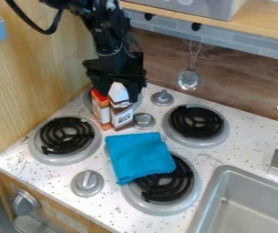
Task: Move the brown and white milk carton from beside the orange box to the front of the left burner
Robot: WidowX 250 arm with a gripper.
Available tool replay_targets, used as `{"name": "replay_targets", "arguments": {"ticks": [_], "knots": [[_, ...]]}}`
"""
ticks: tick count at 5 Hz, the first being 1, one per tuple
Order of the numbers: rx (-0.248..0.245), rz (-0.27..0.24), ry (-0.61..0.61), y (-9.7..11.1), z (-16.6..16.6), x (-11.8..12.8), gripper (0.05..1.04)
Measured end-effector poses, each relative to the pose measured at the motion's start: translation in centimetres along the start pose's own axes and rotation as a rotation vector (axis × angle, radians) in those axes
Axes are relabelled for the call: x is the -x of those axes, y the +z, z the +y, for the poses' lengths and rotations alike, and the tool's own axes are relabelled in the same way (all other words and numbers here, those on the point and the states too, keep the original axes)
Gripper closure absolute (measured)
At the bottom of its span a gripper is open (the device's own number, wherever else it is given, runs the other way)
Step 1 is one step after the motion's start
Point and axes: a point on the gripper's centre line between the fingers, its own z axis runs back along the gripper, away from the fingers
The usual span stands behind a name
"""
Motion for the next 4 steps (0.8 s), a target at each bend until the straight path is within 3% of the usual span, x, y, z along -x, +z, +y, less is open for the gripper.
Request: {"name": "replay_targets", "arguments": {"ticks": [1,2,4], "knots": [[-0.004,0.035,0.005,-1.0,0.1,0.8,0.083],[-0.048,0.027,0.085,-1.2,0.7,0.7,0.083],[-0.14,-0.034,0.24,-1.1,1.7,-0.1,0.083]]}}
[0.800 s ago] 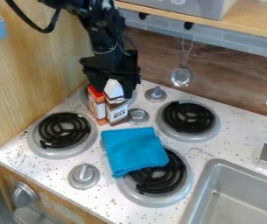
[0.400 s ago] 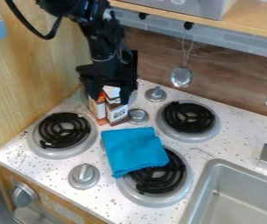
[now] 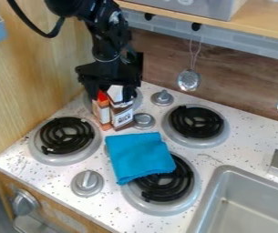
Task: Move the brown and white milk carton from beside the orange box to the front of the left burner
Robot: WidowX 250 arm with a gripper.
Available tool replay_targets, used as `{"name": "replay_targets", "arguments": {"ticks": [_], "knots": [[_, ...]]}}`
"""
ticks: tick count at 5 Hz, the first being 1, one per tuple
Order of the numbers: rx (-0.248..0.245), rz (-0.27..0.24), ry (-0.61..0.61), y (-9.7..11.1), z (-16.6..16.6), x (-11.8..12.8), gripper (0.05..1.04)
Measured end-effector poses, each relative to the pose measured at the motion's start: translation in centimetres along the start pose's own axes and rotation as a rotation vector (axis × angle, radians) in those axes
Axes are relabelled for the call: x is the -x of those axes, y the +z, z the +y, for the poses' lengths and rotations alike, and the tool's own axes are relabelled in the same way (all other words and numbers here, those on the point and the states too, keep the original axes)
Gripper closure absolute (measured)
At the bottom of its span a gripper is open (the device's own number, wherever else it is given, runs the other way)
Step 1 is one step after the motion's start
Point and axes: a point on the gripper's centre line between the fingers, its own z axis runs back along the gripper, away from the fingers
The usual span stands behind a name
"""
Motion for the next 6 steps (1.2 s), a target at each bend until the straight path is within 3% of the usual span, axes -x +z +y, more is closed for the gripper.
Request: {"name": "replay_targets", "arguments": {"ticks": [2,4,6], "knots": [[0.029,-0.003,0.147,-0.8,-1.2,-1.7,0.083],[0.04,0.022,0.209,-1.7,-2.2,-3.6,0.083],[-0.014,0.05,0.206,-3.8,-2.3,-4.5,0.135]]}}
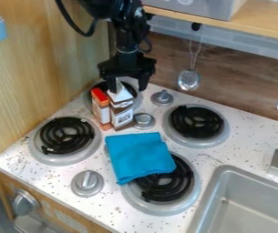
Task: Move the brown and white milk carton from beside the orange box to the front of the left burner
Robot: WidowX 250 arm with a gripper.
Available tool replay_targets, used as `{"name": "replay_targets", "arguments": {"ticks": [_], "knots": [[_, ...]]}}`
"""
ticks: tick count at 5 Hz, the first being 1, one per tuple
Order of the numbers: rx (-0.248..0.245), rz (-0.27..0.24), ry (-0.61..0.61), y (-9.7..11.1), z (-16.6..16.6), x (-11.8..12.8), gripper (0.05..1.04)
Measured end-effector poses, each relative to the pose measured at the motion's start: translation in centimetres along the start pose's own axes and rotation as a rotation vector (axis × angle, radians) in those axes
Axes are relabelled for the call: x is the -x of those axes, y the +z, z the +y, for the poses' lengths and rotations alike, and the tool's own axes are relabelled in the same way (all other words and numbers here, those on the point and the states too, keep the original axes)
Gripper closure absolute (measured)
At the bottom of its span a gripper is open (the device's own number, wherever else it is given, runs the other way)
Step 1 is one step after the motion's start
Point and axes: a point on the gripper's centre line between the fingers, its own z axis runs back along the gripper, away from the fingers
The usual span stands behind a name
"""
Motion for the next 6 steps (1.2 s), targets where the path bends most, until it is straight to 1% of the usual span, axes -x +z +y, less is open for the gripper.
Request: {"name": "replay_targets", "arguments": {"ticks": [1,2,3,4,5,6], "knots": [[-0.027,0.002,-0.003,-1.0,0.2,-0.4,0.404],[-0.028,-0.013,0.01,-0.8,0.1,-0.8,0.583],[-0.033,-0.025,0.009,-0.7,0.2,-1.1,0.692],[-0.028,-0.031,0.009,-0.7,0.1,-1.2,0.758],[-0.015,-0.027,0.035,-0.4,0.9,-1.3,0.824],[0.01,-0.021,0.055,0.0,1.6,-1.3,0.938]]}}
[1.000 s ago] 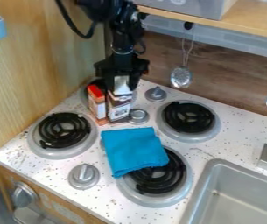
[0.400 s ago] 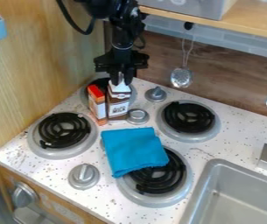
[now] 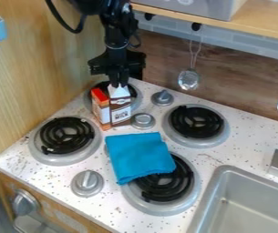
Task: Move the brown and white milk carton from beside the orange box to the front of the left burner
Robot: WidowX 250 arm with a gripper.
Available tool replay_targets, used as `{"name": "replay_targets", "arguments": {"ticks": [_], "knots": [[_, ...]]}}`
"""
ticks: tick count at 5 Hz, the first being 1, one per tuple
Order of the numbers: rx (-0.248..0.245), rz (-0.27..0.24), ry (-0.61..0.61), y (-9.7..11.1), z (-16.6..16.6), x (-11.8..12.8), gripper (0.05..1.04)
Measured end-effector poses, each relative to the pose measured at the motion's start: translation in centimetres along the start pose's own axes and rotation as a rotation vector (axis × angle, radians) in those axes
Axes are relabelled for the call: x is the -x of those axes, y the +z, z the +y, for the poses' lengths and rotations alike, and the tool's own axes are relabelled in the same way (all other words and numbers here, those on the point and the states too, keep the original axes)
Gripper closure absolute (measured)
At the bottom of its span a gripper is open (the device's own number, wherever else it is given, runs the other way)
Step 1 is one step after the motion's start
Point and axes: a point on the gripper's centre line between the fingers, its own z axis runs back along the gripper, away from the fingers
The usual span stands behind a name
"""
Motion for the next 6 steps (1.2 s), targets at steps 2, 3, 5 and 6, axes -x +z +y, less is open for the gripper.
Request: {"name": "replay_targets", "arguments": {"ticks": [2,3,5,6], "knots": [[0.076,0.007,0.018,2.4,0.9,0.2,1.001],[0.1,0.014,0.008,3.4,1.2,1.1,1.001],[0.126,0.02,0.004,5.3,2.0,2.8,1.001],[0.12,0.034,-0.006,5.9,2.7,4.1,1.001]]}}
